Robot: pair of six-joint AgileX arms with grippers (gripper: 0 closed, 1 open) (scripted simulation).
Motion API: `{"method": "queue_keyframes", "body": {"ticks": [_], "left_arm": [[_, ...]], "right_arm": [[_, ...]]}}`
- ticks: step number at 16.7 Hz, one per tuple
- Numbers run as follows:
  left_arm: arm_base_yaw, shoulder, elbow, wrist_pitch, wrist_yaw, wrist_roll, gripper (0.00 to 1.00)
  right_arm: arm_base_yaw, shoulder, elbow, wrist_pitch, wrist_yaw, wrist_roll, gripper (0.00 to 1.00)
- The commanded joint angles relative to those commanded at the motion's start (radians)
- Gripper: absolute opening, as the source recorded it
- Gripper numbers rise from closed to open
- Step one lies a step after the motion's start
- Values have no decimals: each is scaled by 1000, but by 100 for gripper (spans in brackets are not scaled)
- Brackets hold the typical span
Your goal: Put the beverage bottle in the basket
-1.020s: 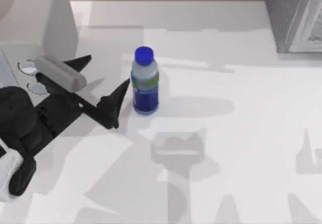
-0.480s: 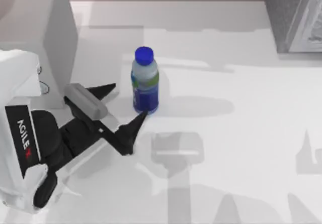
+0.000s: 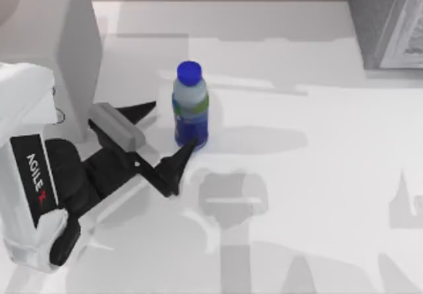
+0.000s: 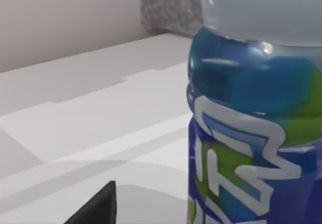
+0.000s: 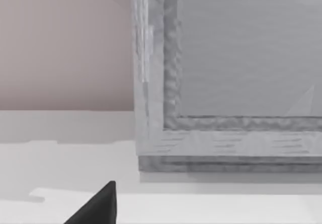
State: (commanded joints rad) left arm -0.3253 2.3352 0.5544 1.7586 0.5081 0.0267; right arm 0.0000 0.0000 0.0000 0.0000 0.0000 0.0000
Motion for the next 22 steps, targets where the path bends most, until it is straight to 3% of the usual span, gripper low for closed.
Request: {"method": "queue_keyframes", "body": {"ticks": [11,18,22], "left_arm": [[-82,18,196,-173,-82,-4,100],[-92,18,218,-194,-91,-4,100],[-92,18,218,-194,-91,-4,70]], "right_arm": [[0,0,0,0,0,0,100],[0,0,0,0,0,0,100],[0,0,0,0,0,0,100]]}}
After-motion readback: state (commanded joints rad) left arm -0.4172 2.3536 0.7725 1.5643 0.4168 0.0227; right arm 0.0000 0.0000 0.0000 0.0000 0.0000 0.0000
